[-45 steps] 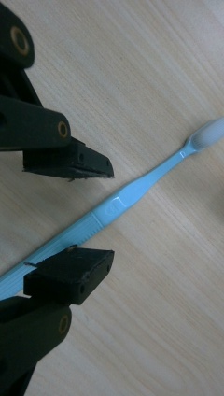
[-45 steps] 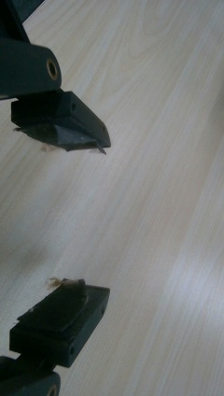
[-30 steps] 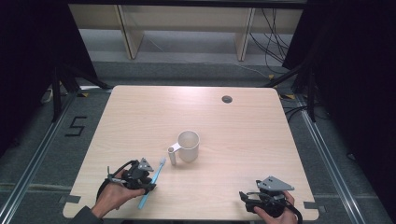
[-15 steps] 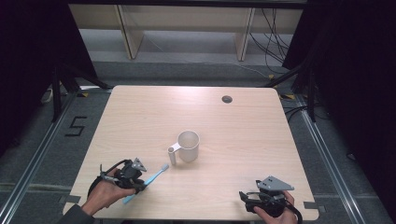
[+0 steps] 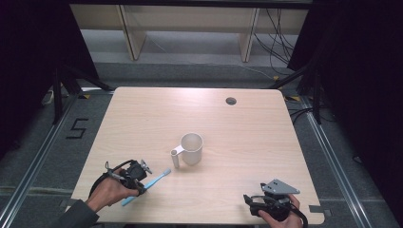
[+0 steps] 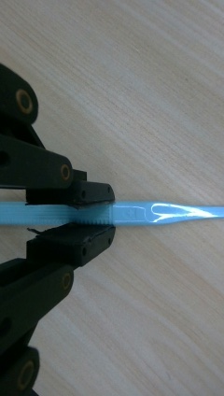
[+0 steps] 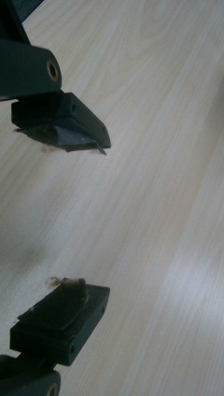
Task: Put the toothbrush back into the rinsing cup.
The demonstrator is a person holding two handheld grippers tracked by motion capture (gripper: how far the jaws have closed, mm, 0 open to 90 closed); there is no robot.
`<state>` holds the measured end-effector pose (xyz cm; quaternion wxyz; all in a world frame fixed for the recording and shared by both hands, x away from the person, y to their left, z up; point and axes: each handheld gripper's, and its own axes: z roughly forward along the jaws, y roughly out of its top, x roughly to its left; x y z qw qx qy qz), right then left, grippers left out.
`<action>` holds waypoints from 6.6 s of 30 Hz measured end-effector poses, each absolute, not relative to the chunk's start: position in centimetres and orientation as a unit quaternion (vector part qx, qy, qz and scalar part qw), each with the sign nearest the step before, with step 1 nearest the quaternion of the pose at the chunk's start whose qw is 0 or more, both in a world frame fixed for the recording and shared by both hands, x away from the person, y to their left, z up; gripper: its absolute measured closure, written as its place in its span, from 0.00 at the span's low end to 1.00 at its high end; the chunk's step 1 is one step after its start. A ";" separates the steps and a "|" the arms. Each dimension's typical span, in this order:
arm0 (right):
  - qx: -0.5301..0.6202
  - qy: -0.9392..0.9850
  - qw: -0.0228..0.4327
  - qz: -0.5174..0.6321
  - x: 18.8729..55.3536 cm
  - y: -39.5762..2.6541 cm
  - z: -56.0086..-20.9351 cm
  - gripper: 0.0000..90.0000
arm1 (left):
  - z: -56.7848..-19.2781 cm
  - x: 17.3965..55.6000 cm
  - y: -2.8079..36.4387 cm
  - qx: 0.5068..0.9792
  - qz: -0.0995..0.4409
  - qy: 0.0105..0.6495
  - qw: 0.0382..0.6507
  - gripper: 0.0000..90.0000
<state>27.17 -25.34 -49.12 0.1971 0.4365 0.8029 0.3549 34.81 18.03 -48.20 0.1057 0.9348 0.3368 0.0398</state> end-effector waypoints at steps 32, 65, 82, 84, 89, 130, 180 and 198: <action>0.435 0.805 0.187 0.358 27.1 -25.1 -49.2 0.28 | -48.0 36.7 16.0 0.950 0.006 0.313 0.016 0.87; 0.460 0.794 0.175 0.358 27.0 -25.1 -49.2 0.28 | -39.6 35.5 21.5 0.887 0.137 0.344 0.275 0.87; 0.449 0.796 0.184 0.361 27.2 -25.3 -49.2 0.28 | -39.5 35.9 21.4 0.797 0.168 0.365 0.452 0.87; 0.448 0.798 0.190 0.356 27.2 -25.4 -49.2 0.28 | -39.5 36.2 21.1 0.781 0.164 0.374 0.473 0.87; 0.447 0.798 0.190 0.357 27.2 -25.4 -49.2 0.28 | -38.8 36.7 20.4 0.754 0.180 0.372 0.511 0.87; 0.436 0.804 0.193 0.356 27.2 -25.3 -49.2 0.28 | -41.1 36.5 15.2 0.663 0.236 0.313 0.638 0.87; 0.434 0.807 0.190 0.354 27.2 -25.2 -49.2 0.28 | -45.6 36.6 14.9 0.665 0.246 0.295 0.641 0.87; 0.439 0.805 0.182 0.355 27.1 -25.0 -49.3 0.28 | -48.3 36.9 15.0 0.681 0.231 0.292 0.630 0.87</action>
